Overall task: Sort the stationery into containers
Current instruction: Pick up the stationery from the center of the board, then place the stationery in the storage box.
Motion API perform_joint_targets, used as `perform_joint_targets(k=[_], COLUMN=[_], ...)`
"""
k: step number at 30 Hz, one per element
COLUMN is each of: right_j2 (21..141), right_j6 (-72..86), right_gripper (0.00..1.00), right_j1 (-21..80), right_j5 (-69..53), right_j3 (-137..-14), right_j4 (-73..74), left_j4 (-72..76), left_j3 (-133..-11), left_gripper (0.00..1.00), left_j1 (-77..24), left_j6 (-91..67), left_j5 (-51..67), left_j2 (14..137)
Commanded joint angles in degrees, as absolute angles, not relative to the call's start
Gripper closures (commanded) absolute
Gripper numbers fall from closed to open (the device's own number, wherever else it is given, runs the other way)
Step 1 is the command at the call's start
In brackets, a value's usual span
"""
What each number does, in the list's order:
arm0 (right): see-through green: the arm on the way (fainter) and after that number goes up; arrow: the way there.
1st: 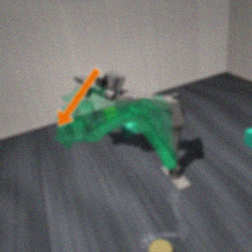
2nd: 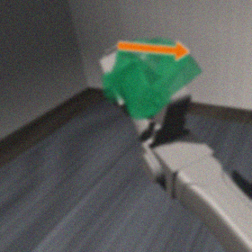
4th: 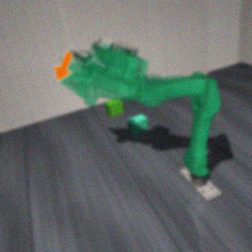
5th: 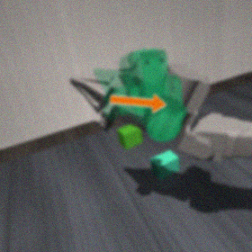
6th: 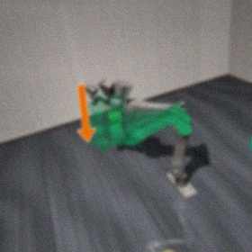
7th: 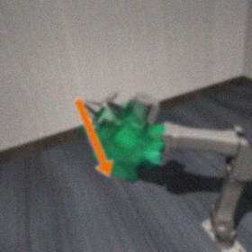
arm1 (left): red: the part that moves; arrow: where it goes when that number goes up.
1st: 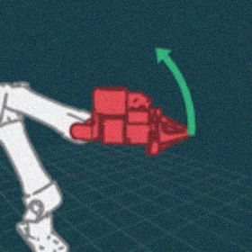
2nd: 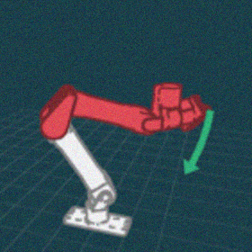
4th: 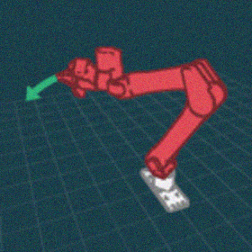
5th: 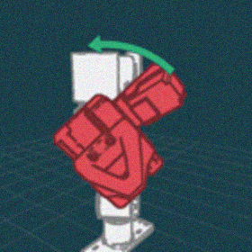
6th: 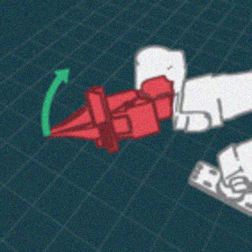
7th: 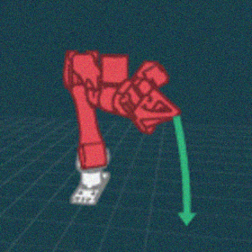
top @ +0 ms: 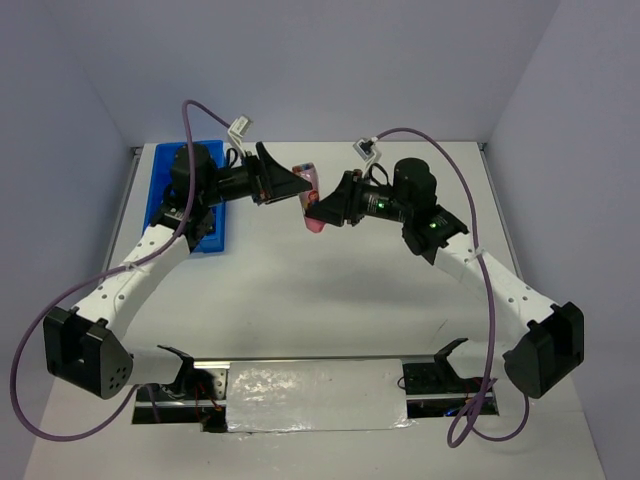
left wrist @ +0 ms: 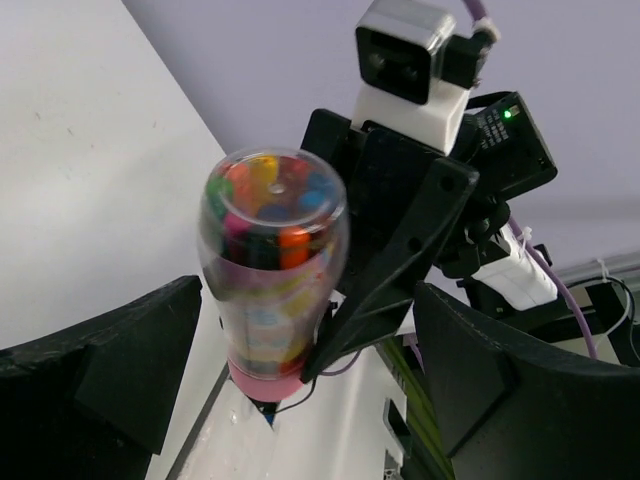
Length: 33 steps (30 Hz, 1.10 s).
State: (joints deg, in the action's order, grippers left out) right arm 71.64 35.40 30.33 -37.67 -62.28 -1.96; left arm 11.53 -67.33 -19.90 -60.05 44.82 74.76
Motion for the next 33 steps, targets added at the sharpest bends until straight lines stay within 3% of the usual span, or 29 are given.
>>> perform_joint_targets(k=[1, 5, 8, 13, 14, 15, 16, 17, 18, 19, 20, 25, 29, 33], right_j2=[72.4, 73.2, 74.6, 75.1, 74.8, 74.6, 74.4, 74.2, 73.8, 73.3, 71.8, 64.1, 60.8, 56.8], right_j6=[36.9, 37.6, 37.8, 37.2, 37.3, 37.4, 37.6, 38.0, 38.2, 38.6, 38.5, 32.8, 32.1, 33.6], right_gripper=[1.00, 1.00, 1.00, 1.00, 1.00, 1.00, 0.96, 0.84, 0.42, 0.12, 0.01, 0.00, 0.00, 0.00], right_j1=[32.3, 32.3, 32.7, 32.9, 33.0, 32.9, 32.8, 32.7, 32.1, 31.4, 30.5, 26.1, 26.2, 26.2], right_j5=[-39.1, -39.3, -40.4, -41.2, -41.2, -41.7, -42.4, -42.7, -41.8, -41.2, -40.3, -22.0, -18.4, -19.1], right_j3=[-67.8, -68.1, -69.0, -68.1, -67.8, -66.5, -65.9, -65.4, -63.9, -63.0, -62.1, -58.4, -57.3, -54.8], right_j4=[-8.5, -9.6, -9.3, -9.1, -9.3, -9.8, -11.1, -11.4, -11.3, -10.7, -10.0, 7.8, 14.3, 15.5], left_j4=[21.4, 19.1, 19.1, 19.3, 18.5, 17.8, 16.7, 15.0, 10.6, 8.5, 6.1, -8.7, -2.9, 6.1], left_j3=[-67.1, -68.0, -68.1, -68.7, -69.1, -70.0, -70.7, -71.6, -73.5, -74.3, -75.1, -79.1, -76.6, -79.5], left_gripper=[0.01, 0.05, 0.15, 0.56, 0.73, 0.82, 0.95, 1.00, 1.00, 1.00, 1.00, 1.00, 1.00, 1.00], left_j1=[-20.7, -20.8, -20.8, -20.8, -20.8, -20.7, -20.7, -20.6, -19.8, -19.0, -18.0, -2.1, 8.0, 9.8], left_j6=[-63.9, -62.0, -61.3, -61.3, -61.1, -60.3, -59.6, -58.8, -56.9, -56.1, -55.6, -56.9, -68.0, -75.3], left_j5=[47.5, 47.1, 46.8, 46.4, 46.1, 45.9, 44.7, 43.8, 42.7, 41.3, 37.8, 21.0, 3.2, -5.1], left_j2=[74.0, 74.4, 74.4, 75.1, 75.2, 75.4, 75.8, 76.0, 76.2, 76.7, 77.0, 79.5, 83.8, 94.8])
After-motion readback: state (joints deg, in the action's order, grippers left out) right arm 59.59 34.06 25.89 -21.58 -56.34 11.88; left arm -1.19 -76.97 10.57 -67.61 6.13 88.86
